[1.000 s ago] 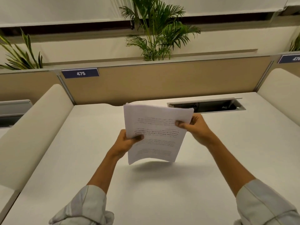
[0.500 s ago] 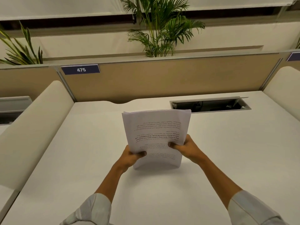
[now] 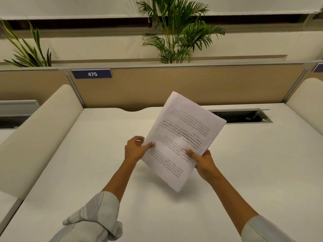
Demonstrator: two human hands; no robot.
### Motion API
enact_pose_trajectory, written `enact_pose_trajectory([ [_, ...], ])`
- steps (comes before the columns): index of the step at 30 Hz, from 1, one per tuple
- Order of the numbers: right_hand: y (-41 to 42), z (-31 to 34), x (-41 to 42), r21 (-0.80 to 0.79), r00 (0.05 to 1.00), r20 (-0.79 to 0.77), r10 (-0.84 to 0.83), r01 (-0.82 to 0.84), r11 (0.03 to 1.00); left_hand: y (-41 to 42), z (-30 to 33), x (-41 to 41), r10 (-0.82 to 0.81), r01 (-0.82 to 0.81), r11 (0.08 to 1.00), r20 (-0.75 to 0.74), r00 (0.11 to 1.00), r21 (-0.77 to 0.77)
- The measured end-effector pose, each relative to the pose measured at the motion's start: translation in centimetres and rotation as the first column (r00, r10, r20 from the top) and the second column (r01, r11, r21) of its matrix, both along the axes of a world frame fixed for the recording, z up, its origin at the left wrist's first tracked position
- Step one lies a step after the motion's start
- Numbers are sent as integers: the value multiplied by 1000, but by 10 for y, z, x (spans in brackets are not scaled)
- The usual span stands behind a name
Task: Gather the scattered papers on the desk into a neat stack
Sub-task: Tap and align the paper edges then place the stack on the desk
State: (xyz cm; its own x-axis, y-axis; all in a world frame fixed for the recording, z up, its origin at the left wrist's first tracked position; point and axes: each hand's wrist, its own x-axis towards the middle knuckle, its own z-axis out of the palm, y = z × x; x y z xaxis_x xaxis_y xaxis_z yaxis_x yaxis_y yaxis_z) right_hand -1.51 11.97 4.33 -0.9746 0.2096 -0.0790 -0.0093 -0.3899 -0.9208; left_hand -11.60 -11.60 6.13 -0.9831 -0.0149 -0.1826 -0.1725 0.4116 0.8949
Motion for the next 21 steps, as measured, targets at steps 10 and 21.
enact_pose_trajectory([
  [10, -32, -11, 9, -355, 999, 0, -53, 50, 934, 24, -7, 50, -133, -68, 667, 208, 969, 742],
  [21, 59, -3, 13, -116, 999, 34, 19, -15, 993, -34, 8, 14, -194, 246, 879, -165, 967, 409],
])
